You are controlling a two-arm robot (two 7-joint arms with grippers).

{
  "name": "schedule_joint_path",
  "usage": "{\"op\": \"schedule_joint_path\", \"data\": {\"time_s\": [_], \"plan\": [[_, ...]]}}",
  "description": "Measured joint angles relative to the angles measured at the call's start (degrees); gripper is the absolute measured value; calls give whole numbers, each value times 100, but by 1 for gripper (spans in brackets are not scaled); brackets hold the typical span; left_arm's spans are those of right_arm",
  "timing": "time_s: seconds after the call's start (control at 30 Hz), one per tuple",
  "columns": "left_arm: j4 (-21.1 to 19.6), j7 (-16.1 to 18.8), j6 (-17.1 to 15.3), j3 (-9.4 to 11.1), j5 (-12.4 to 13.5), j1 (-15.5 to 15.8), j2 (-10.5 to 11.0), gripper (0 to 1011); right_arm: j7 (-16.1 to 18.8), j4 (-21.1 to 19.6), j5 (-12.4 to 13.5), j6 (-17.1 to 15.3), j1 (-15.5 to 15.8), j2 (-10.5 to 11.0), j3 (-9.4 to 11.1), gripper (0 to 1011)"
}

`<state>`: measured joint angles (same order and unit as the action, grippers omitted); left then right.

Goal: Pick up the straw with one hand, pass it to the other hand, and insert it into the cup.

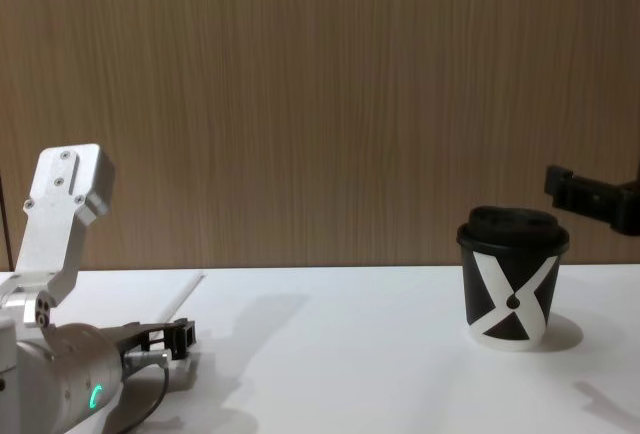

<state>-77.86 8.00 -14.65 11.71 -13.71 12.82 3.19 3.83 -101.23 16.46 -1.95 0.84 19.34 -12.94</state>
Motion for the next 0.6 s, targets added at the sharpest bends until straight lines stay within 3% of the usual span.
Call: {"op": "schedule_joint_path", "data": {"time_s": [0.27,0.4,0.5,0.6], "plan": [[0,0,-1,-4,4,-3,-3,227,0,0,0,0,0,0,0,1001],[0,0,-1,-4,5,-3,-5,153,0,0,0,0,0,0,0,1001],[0,0,-1,-4,5,-3,-6,44,0,0,0,0,0,0,0,1001],[-1,0,0,-4,4,-3,-8,19,0,0,0,0,0,0,0,1001]]}}
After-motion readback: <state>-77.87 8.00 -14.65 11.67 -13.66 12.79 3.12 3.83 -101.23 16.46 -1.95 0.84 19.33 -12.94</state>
